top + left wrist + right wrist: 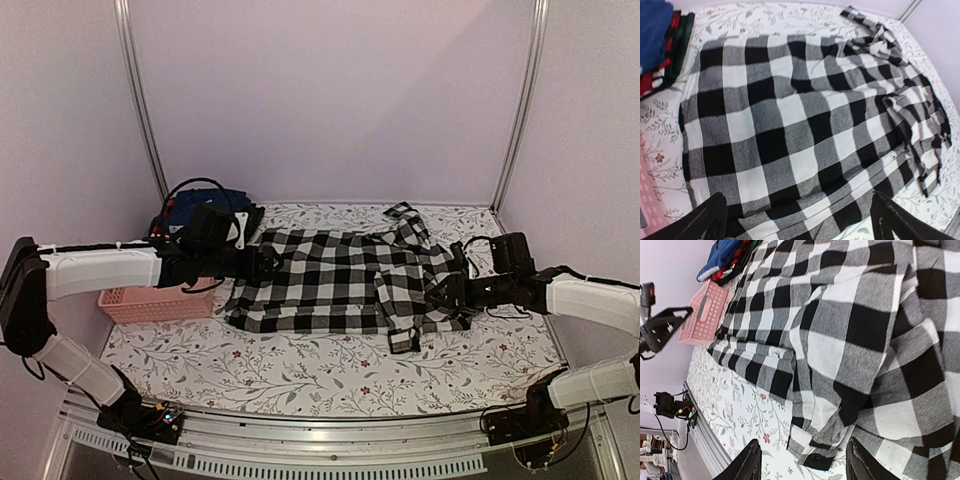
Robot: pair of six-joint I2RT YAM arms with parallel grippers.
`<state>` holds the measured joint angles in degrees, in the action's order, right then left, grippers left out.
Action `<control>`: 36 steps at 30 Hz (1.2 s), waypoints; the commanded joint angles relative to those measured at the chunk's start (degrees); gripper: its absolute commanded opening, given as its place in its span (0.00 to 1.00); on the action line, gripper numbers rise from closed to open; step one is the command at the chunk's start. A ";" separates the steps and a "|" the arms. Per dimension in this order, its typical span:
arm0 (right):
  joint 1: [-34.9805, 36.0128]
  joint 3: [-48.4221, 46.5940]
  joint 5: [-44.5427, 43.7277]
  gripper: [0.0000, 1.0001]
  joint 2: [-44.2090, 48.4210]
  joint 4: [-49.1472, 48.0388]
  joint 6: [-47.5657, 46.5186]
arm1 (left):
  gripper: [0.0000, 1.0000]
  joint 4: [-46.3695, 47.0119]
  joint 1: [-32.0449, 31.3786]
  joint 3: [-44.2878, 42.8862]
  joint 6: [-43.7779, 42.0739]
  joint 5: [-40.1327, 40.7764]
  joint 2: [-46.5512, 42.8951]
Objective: Fold and stack the mixed laundry pile
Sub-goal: Adjust the 1/3-folded shirt at the center of the board.
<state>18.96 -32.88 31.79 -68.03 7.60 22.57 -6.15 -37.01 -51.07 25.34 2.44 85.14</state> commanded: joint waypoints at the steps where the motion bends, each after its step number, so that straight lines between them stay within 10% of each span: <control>1: 5.56 -0.08 -2.87 0.56 -2.99 6.07 -0.21 | 1.00 8.73 -0.61 0.38 -1.79 -1.87 -5.54; 14: 11.42 1.86 -5.24 0.51 -15.11 1.32 3.16 | 1.00 7.16 -2.65 0.38 -1.85 2.41 -6.00; 23: 11.80 2.65 5.77 0.00 -14.78 -12.50 11.25 | 1.00 6.42 -3.05 0.54 -2.51 1.59 -5.35; 36: 11.87 -4.70 4.62 0.00 -18.51 -40.06 24.71 | 0.97 15.96 -4.42 4.56 5.92 -10.22 -1.30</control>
<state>30.39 -33.63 36.27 -81.58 -19.42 42.00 3.88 -39.66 -47.70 26.72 -2.35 80.66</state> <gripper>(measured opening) 0.003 0.976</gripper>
